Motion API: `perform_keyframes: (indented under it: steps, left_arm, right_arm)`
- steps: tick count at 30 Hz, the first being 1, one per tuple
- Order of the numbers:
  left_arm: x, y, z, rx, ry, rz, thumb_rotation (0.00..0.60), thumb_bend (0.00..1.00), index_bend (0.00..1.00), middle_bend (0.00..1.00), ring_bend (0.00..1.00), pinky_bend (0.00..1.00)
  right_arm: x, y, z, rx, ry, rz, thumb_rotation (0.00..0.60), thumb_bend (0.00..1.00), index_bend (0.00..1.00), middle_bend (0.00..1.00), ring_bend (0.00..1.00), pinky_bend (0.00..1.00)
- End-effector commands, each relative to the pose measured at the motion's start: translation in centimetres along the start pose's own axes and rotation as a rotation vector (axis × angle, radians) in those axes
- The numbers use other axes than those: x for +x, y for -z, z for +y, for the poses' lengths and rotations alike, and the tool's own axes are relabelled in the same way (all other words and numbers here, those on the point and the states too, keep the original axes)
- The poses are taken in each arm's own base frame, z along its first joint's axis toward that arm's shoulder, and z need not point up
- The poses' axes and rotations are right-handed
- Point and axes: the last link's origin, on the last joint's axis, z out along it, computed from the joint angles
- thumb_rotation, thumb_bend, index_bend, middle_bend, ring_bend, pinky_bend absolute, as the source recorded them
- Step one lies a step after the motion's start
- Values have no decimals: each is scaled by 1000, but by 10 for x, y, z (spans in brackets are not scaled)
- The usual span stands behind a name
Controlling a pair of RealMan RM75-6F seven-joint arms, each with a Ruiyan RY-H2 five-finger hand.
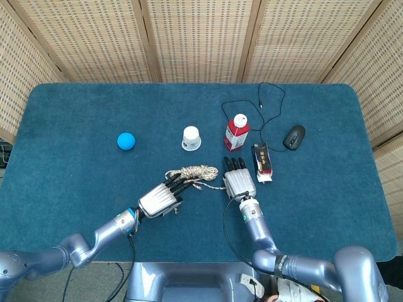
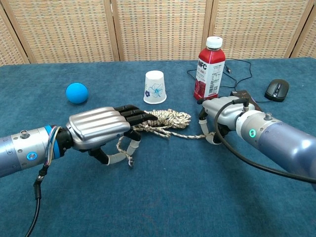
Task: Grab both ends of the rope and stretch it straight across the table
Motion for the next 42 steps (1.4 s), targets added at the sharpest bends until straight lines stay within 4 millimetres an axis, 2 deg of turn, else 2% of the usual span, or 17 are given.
perform_keyframes:
  steps: [1,12,21,26,33,42]
  left_arm:
    - [5,11,-14,25,-3,29,600,474,831,0,0,0]
    - [24,87,-99,211,-70,73,600,491,843,0,0,0]
    - [22,135,-148,351,-88,45,600,492,844,0,0,0]
    - [17,159,-168,424,-75,29,600,492,844,0,0,0]
    - [8,182,-184,498,-47,12,600,492,844,0,0,0]
    - [-1,191,-190,533,-22,7,600,493,844,0,0,0]
  right_arm:
    - [2,0,3,-1,1,12,600,525,700,11,0,0]
    - [16,5,31,-27,25,80,600,525,704,20,0,0]
    - [25,8,63,-80,48,107,600,525,707,20,0,0]
    - [27,10,82,-111,75,109,600,525,707,23,0,0]
    - [28,13,101,-144,74,105,600,525,707,32,0,0]
    - [25,16,109,-158,84,97,600,525,707,33,0,0]
